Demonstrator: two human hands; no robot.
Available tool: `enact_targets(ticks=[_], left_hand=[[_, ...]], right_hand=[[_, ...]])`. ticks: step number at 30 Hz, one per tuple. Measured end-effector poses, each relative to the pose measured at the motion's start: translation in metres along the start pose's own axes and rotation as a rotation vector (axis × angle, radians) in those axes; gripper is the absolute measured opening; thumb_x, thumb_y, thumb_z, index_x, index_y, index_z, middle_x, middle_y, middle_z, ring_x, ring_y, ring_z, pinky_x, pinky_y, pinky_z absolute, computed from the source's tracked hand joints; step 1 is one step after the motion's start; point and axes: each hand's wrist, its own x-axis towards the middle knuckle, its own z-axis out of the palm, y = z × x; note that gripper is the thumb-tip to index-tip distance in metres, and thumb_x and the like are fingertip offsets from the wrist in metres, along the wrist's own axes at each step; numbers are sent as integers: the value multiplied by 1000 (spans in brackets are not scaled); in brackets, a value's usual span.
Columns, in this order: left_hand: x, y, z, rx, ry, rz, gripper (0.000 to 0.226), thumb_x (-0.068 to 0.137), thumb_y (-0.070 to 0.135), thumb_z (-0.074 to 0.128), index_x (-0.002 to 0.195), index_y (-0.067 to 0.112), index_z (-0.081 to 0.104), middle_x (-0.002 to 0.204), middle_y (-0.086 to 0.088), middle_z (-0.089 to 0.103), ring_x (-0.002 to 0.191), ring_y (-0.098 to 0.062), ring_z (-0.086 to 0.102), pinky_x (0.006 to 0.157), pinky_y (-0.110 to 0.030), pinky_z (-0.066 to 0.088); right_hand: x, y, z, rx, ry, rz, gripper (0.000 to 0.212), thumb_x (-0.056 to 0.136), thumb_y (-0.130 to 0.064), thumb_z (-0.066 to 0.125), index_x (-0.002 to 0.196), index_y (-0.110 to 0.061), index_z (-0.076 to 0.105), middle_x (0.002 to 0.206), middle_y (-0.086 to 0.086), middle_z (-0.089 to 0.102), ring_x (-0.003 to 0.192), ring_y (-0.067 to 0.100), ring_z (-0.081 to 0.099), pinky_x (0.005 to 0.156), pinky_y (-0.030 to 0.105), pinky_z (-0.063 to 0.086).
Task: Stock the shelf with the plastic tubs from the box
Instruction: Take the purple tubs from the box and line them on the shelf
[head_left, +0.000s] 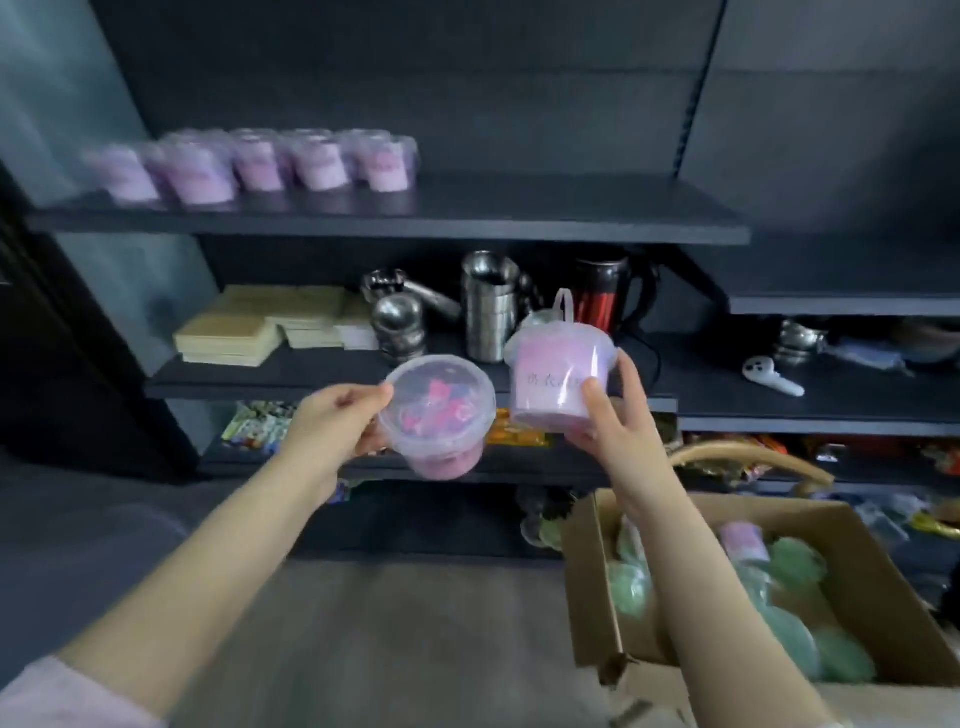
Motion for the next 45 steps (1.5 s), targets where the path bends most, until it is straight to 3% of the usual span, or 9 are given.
enact_targets(ticks=[4,8,11,18,22,29,34,40,45], left_hand=[[7,51,-57,-156,88,109,10,89,16,66,85,8,64,81,-9,68,60,-12,66,50,-20,52],[26,82,-93,-255,183,154,13,88,18,67,82,9,61,78,-7,66,62,-12,63,51,-21,54],[55,96,-107,-268,201,136,14,89,20,66,87,7,62,76,-7,63,59,-12,60,57,-24,58],[157,132,-121,-249,192,176,15,88,21,67,90,7,64,74,-5,68,52,-8,64,52,-19,53],[221,156,-128,-186,196,213,16,88,22,67,91,7,66,79,-4,73,63,-9,69,54,-19,53],[315,178,-151,-117,256,246,12,89,21,66,92,10,68,91,-9,72,79,-19,69,62,-24,54],[381,193,-171,-2,238,266,12,89,21,65,89,10,69,85,-11,67,67,-17,62,51,-20,53],[446,213,-189,187,89,258,17,89,22,66,82,6,67,72,-12,63,52,-14,61,46,-22,51],[475,225,-198,298,-54,281,16,89,22,66,79,9,65,73,-12,67,52,-16,68,51,-27,56]], right_hand=[[21,-56,67,-29,-114,-101,60,93,-44,56,145,-44,26,126,6,59,106,16,66,86,33,57],[46,-84,111,-25,-92,-158,52,92,-48,54,139,-48,30,114,4,66,94,10,69,71,24,57],[75,-93,135,26,-79,-160,57,92,-48,55,142,-46,28,113,0,65,99,12,68,84,33,58],[175,-85,181,59,-93,-239,60,92,-45,57,144,-46,27,109,4,67,99,14,69,82,28,58],[248,-75,212,67,-124,-270,60,90,-47,59,141,-52,27,113,4,65,100,9,68,76,17,55],[338,-60,265,-45,-183,-339,55,90,-42,61,135,-56,32,120,1,61,110,15,61,81,21,55],[373,-49,301,-156,-191,-363,60,91,-40,60,141,-49,26,130,-3,55,115,15,56,95,42,51],[390,-32,338,-239,-94,-310,66,89,-43,62,139,-59,21,124,-10,58,108,3,60,88,23,47],[392,-28,358,-302,-6,-305,67,85,-47,64,137,-59,22,127,-9,56,113,4,57,95,29,47]])
